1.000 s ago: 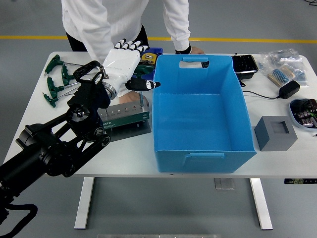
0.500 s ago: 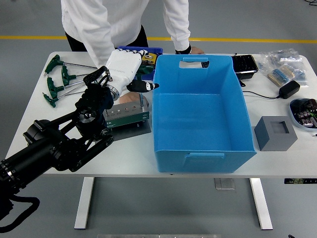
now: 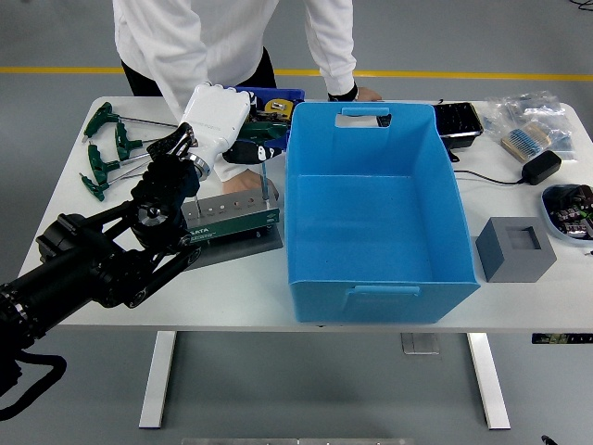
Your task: Lift tool from toolbox,place it in box,lift tool from toolbox,place it in box
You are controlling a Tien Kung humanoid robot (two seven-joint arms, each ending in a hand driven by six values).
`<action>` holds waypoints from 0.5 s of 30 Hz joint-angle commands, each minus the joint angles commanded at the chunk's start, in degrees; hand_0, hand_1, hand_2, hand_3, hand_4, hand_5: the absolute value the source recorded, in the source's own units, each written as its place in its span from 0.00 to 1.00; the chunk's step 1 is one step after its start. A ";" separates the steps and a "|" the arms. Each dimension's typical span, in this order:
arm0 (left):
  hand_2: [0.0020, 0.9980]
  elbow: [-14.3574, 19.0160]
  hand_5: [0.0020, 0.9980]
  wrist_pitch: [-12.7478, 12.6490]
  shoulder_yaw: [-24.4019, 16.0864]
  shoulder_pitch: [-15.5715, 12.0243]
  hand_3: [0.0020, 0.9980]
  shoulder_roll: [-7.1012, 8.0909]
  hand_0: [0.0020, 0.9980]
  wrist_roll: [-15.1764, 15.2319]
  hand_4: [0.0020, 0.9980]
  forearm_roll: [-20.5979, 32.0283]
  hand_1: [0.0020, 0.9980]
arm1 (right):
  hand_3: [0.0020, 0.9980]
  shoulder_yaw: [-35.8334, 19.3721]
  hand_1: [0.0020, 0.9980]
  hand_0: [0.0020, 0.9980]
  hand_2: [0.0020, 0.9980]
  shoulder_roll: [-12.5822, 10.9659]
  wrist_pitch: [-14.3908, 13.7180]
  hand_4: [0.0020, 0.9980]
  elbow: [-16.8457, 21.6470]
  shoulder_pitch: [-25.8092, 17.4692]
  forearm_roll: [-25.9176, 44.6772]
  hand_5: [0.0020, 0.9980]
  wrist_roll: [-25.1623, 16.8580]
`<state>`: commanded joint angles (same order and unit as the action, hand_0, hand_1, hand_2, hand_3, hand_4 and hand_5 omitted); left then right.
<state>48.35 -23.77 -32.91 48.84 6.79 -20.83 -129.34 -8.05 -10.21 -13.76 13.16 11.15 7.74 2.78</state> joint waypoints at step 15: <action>0.33 -2.90 0.71 -4.50 0.31 -0.36 0.41 -1.04 0.29 3.75 1.00 12.51 0.33 | 0.63 -1.04 0.73 0.71 0.77 -0.15 -0.27 0.86 0.05 -0.10 -1.96 0.79 -0.04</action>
<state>45.45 -28.26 -32.59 48.48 5.76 -17.07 -116.83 -9.09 -10.35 -14.04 13.21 11.05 5.78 2.75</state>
